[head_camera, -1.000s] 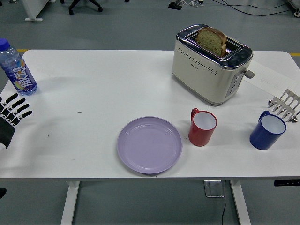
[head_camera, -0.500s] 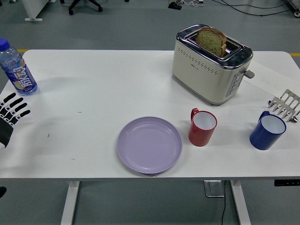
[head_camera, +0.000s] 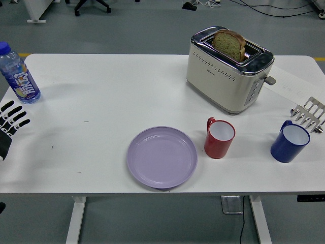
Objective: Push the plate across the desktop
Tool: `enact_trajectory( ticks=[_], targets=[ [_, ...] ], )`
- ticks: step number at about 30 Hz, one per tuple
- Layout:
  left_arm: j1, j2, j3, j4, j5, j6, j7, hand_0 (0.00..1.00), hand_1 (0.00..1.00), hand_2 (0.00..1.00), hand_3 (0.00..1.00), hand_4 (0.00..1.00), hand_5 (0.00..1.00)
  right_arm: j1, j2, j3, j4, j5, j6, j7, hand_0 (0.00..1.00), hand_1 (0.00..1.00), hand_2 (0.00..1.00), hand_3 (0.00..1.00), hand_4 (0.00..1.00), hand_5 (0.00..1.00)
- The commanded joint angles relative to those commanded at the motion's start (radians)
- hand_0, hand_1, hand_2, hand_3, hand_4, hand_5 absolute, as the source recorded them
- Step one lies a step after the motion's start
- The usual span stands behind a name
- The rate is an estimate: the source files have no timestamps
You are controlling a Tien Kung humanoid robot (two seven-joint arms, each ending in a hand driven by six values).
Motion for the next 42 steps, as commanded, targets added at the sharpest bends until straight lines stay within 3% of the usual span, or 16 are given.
enact_trajectory(
  ticks=[29,42],
  targets=[
    [-0.009,0.001,0.01,-0.004,0.018,0.002,-0.001,0.553,0.692,0.688,0.734,0.547,0.998,0.015,-0.006,0.007,0.0,-0.008,0.0,-0.003,0.603,0.546,0.653,0.611,0.146,0.334],
    [0.01,0.004,0.01,-0.008,0.016,0.004,-0.004,0.553,0.69,0.687,0.733,0.547,0.998,0.01,-0.011,0.011,0.0,-0.019,0.002,-0.006,0.603,0.546,0.653,0.611,0.145,0.334]
  ],
)
